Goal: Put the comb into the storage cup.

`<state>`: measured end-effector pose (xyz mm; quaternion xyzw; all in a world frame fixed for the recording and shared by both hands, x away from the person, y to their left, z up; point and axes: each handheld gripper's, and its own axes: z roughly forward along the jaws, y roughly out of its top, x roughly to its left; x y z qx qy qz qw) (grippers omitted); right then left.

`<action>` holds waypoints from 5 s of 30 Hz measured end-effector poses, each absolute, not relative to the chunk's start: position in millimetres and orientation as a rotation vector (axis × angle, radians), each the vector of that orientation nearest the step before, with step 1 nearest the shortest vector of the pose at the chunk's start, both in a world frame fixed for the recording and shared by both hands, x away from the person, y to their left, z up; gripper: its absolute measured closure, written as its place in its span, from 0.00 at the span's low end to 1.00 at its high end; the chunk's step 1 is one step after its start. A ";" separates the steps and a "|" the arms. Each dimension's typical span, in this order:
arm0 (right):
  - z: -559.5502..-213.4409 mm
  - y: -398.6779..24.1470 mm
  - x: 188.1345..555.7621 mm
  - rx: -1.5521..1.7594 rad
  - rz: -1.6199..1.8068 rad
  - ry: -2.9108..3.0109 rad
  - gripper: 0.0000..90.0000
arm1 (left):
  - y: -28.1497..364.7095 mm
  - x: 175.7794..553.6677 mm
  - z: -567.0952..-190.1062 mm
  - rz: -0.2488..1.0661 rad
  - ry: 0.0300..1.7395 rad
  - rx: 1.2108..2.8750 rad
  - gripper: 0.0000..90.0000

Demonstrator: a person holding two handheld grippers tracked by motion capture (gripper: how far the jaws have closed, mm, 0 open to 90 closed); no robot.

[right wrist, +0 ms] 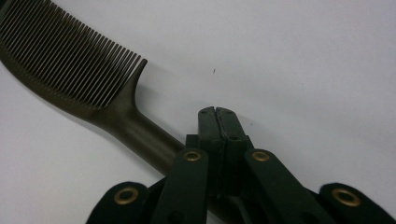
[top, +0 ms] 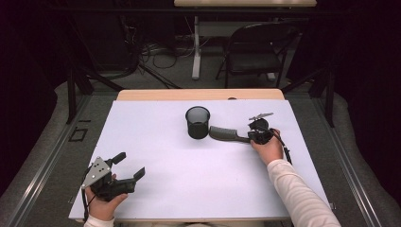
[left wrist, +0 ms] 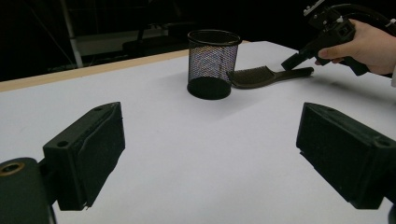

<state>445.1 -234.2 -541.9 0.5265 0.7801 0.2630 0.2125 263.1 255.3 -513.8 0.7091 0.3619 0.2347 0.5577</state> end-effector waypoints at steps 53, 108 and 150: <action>-516.8 -229.8 417.2 1.380 0.809 2.281 0.86 | 254.7 262.7 -513.6 0.551 0.858 1.670 0.09; -492.5 -193.2 443.2 1.099 0.586 2.526 0.26 | 254.4 262.5 -513.6 0.543 0.857 1.673 0.09; -500.3 -184.1 451.8 0.999 0.421 2.663 0.54 | 253.9 262.5 -513.6 0.546 0.853 1.681 0.09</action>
